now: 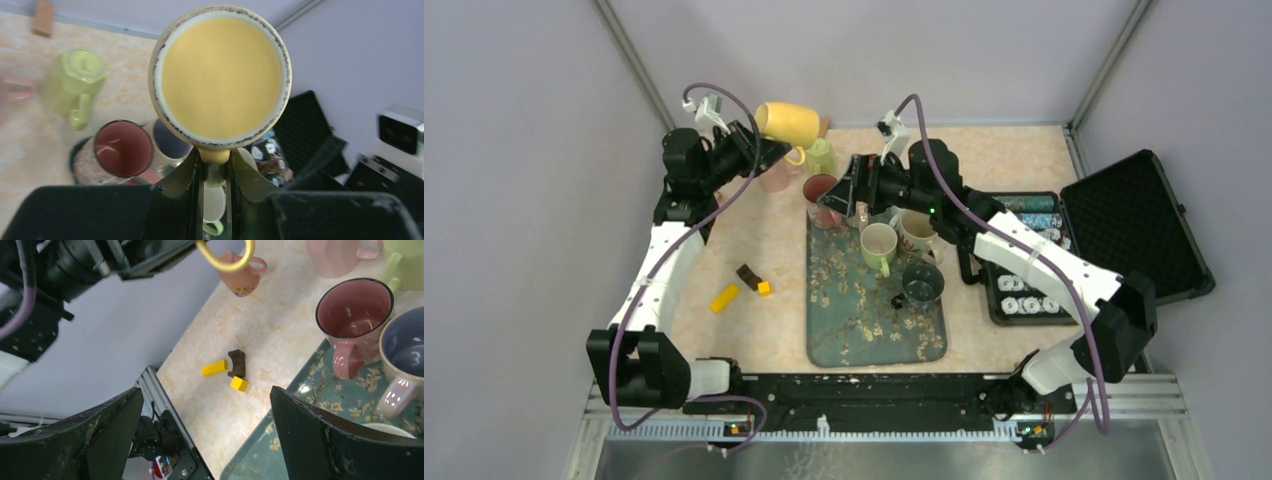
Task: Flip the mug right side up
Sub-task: Turn over the cup at the center of the board.
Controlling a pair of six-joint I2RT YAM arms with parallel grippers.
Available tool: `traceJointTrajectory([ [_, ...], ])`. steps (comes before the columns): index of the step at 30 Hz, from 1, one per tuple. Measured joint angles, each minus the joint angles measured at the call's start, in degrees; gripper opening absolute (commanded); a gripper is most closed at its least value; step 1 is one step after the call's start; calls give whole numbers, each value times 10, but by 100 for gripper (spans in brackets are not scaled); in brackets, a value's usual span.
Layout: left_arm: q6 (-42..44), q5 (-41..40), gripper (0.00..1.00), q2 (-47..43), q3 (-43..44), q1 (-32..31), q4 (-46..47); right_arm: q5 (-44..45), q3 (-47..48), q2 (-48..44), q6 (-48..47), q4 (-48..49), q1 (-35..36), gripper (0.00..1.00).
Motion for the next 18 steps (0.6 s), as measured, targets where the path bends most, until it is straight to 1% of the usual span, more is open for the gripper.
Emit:
traceJointTrajectory([
  [4,-88,57,0,-16,-51,-7,111,-43,0,17,37,54,-29,95],
  [8,-181,96,0,-19,-93,-19,230,-71,0,24,67,110,-47,92],
  [14,-299,125,0,-16,-135,-53,391,-90,-1,31,104,179,-50,87],
  [18,-349,130,0,-3,-148,-78,476,-100,-2,40,119,209,-52,80],
])
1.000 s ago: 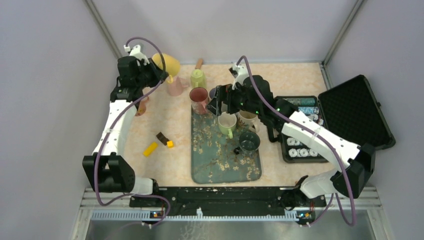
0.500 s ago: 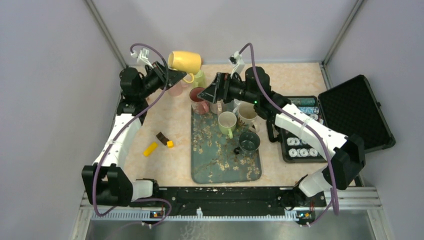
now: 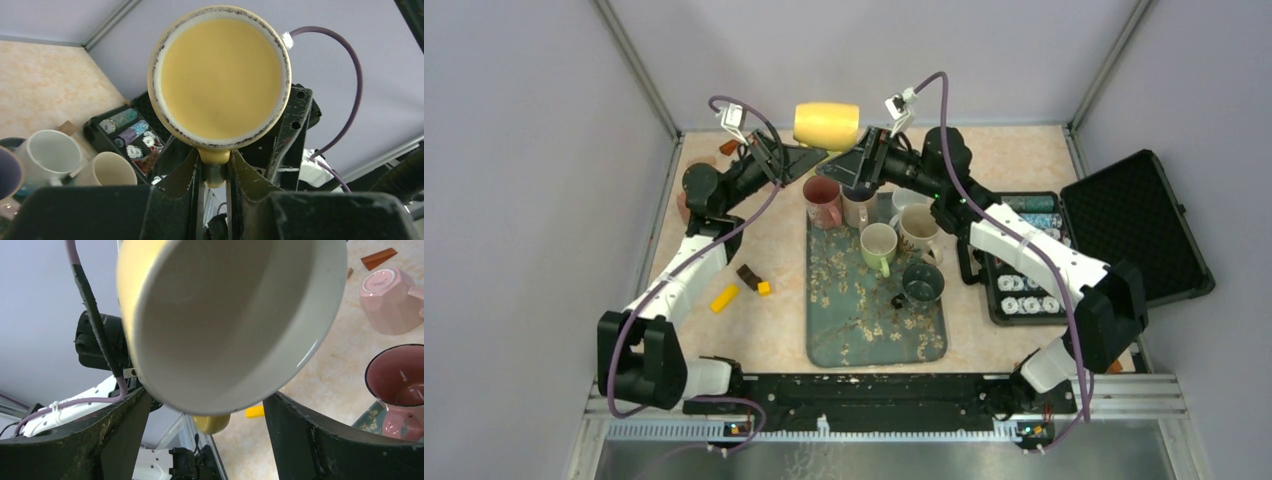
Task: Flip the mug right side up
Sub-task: Turn over the cup at the center of the board.
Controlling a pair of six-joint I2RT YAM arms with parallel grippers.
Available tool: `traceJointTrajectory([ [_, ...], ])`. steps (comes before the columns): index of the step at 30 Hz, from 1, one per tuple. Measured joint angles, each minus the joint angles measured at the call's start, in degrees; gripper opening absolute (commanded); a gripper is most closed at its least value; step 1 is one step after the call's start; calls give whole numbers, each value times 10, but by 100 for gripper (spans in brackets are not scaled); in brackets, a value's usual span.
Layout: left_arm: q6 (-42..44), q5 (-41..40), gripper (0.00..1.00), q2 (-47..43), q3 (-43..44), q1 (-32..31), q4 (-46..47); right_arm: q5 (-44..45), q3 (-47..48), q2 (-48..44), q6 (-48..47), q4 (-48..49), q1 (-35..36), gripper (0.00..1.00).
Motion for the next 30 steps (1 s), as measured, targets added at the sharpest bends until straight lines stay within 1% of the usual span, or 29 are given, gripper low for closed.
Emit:
traceJointTrajectory([
  [2,-14,0,0,9,-3,-10,27,-4,-5,3,9,11,-1,75],
  [6,-31,0,0,26,-9,-25,60,-11,-19,4,21,30,-1,61],
  [12,-46,-3,0,45,-11,-33,90,-19,-36,4,36,54,-3,46],
  [14,-47,-3,0,47,-13,-33,99,-19,-41,4,39,59,-4,43],
  [25,-59,-3,0,50,-37,-40,129,-21,-77,-8,45,80,-6,34],
  [30,-59,-2,0,50,-45,-41,134,-18,-90,-24,44,80,-7,32],
])
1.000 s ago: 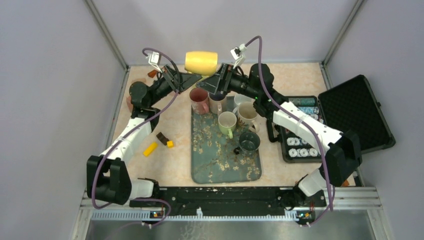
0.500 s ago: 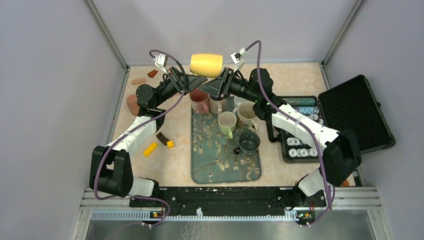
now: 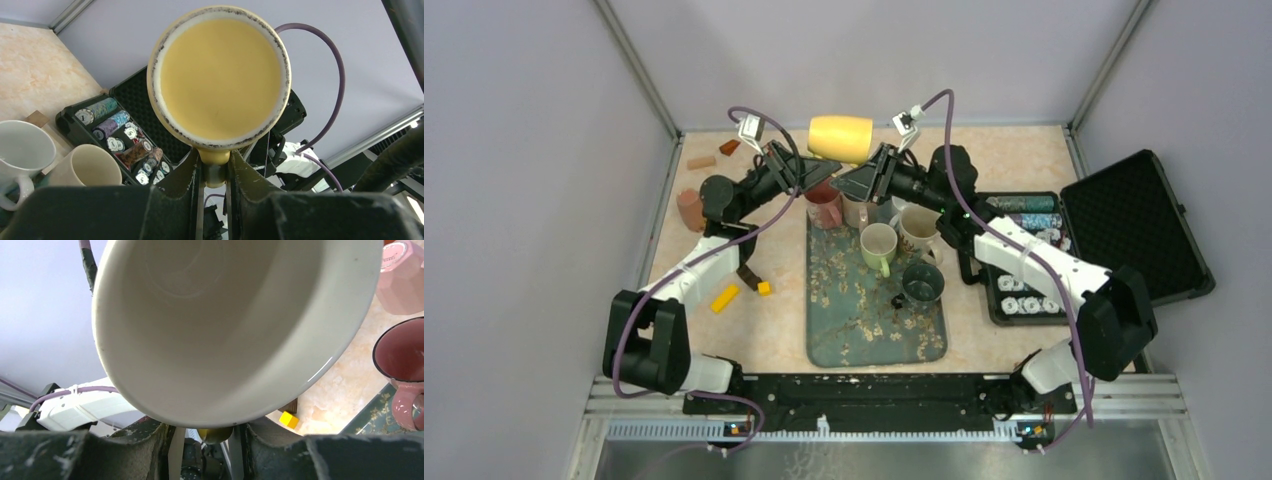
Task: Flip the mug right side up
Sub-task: Turn over the cup at the center of the board.
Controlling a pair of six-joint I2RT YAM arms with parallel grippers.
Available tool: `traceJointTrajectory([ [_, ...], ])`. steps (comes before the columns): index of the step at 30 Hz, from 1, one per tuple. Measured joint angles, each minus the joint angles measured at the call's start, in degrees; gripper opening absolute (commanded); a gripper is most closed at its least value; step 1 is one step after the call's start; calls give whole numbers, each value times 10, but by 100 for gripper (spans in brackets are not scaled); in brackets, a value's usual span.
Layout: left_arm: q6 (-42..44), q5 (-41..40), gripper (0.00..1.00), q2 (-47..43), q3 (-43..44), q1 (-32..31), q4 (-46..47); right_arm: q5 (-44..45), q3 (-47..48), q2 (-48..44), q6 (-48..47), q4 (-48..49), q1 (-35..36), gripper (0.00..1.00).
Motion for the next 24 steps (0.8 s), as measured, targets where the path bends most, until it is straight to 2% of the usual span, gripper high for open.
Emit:
traceJointTrajectory([
  [12,0,-4,0,0,-8,-8,25,-3,-8,-8,3,1,-1,27],
  [20,-7,-5,0,0,-19,-8,50,-16,-12,-9,9,14,-1,0],
  [22,-7,-6,4,0,-23,-9,53,-16,-13,-9,9,13,-1,0],
  [24,-7,-7,14,0,-27,-9,54,-16,-15,-9,8,10,-1,0],
])
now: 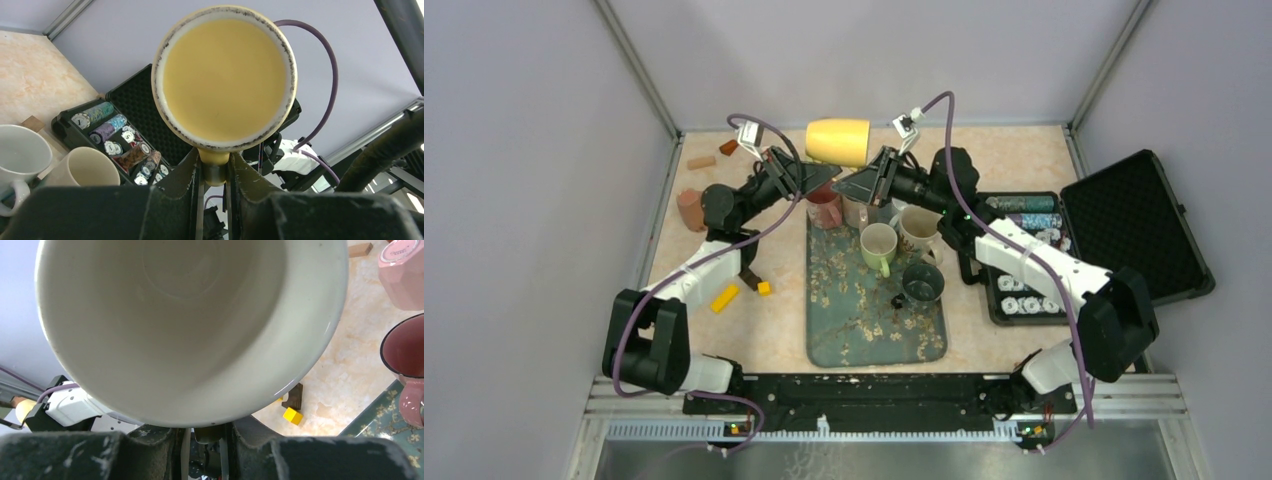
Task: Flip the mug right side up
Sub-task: Turn over the cup at the center of the board, then place the cup on the tray.
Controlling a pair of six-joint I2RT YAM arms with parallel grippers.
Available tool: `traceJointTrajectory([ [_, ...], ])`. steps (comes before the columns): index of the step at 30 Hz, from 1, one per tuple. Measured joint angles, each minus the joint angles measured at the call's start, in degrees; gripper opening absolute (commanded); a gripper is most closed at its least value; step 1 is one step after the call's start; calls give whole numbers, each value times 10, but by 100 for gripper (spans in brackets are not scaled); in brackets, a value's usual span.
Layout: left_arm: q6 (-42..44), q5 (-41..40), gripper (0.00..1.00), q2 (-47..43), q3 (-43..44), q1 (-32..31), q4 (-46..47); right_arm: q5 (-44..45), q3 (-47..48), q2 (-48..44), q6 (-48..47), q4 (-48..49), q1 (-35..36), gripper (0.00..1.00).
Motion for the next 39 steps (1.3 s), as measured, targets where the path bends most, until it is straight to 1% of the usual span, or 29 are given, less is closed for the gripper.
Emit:
traceJointTrajectory([
  [1,0,0,19,0,-1,0,0,0,-2,0,-2,0,0,0],
  [4,6,0,40,0,-3,0,-5,2,-2,0,-8,-4,0,0],
  [7,36,2,67,-2,-3,-2,-30,5,-2,0,-16,-9,1,0],
  [8,46,2,75,-4,-4,-4,-45,10,-2,-1,-19,-19,1,0],
  [10,73,2,85,-14,-4,-7,-75,19,-3,-1,-24,-40,0,0],
  [14,128,0,98,-49,-4,-9,-155,31,-3,-1,-42,-71,0,0],
  [18,191,-14,98,-91,-3,-9,-252,41,-3,-5,-62,-100,0,0],
  [21,249,-34,98,-126,2,-9,-343,54,-2,-8,-80,-133,2,0],
  [23,296,-58,98,-153,10,-9,-415,67,-2,-9,-97,-161,4,0],
  [27,378,-109,98,-207,24,-9,-529,94,-2,-9,-132,-219,12,0],
  [33,492,-220,98,-287,38,-9,-684,146,36,-5,-190,-337,56,0],
  [36,540,-299,98,-317,41,-9,-753,171,65,3,-215,-378,86,0],
  [39,570,-376,98,-337,41,-9,-812,188,86,16,-230,-409,104,0],
])
